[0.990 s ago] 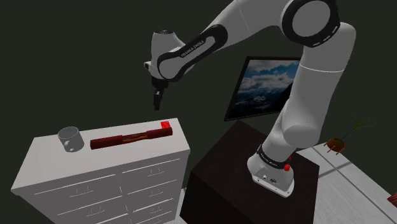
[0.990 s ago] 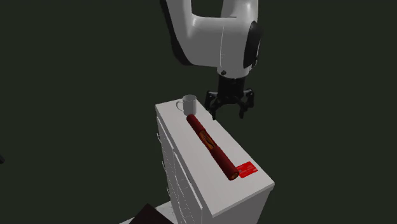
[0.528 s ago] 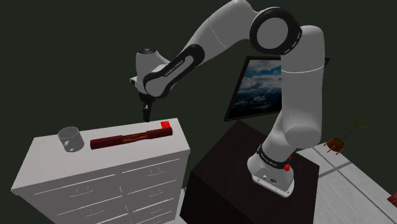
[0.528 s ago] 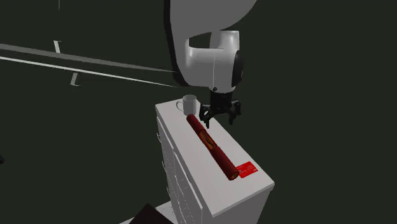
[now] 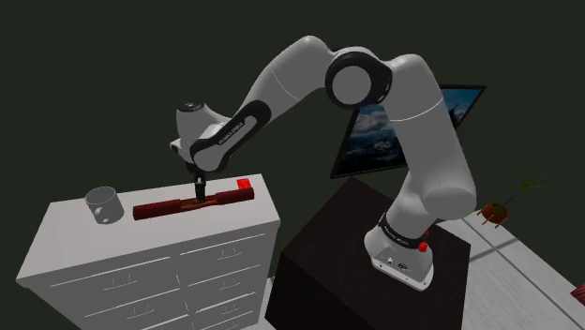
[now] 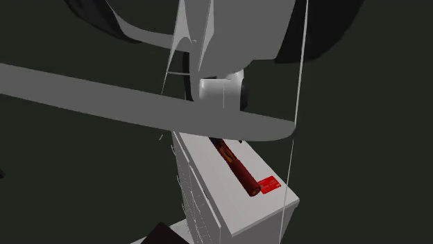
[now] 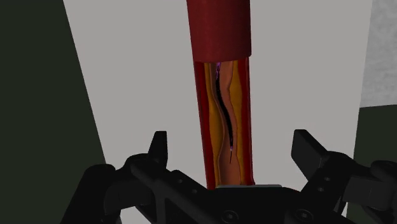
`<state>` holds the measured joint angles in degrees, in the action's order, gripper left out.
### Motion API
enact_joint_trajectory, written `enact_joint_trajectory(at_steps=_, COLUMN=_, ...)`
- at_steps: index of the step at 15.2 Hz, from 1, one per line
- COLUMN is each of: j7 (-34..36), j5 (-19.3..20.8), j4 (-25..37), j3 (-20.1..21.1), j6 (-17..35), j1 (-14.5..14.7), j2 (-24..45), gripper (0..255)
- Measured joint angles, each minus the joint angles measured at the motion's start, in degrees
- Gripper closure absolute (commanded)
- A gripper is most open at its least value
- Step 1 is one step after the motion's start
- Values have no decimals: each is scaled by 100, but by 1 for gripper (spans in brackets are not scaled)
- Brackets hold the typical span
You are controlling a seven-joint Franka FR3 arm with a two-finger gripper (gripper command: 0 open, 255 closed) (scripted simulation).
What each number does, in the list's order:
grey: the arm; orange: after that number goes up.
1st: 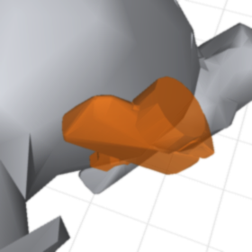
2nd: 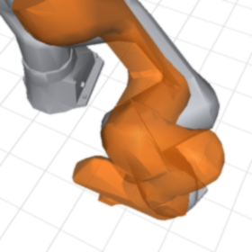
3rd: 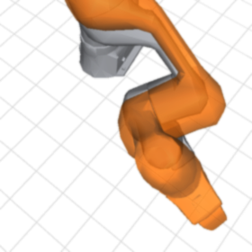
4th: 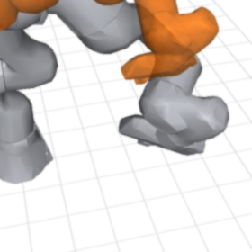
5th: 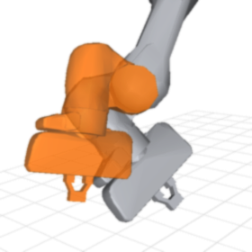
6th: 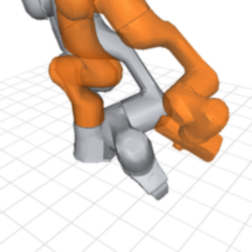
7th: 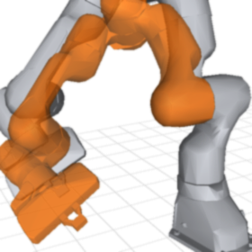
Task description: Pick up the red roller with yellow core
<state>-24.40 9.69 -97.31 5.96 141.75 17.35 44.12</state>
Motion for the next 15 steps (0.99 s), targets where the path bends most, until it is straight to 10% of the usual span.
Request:
enact_joint_trajectory(at_steps=10, j7=-51, j5=141, j4=749, j3=-58, j6=200, j1=173, j2=999, gripper=0)
enact_joint_trajectory(at_steps=11, j7=-53, j5=142, j4=759, j3=-60, j6=209, j1=172, j2=1017, gripper=255)
enact_joint_trajectory(at_steps=15, j7=-57, j5=145, j4=771, j3=-63, j6=214, j1=170, j2=1032, gripper=255)
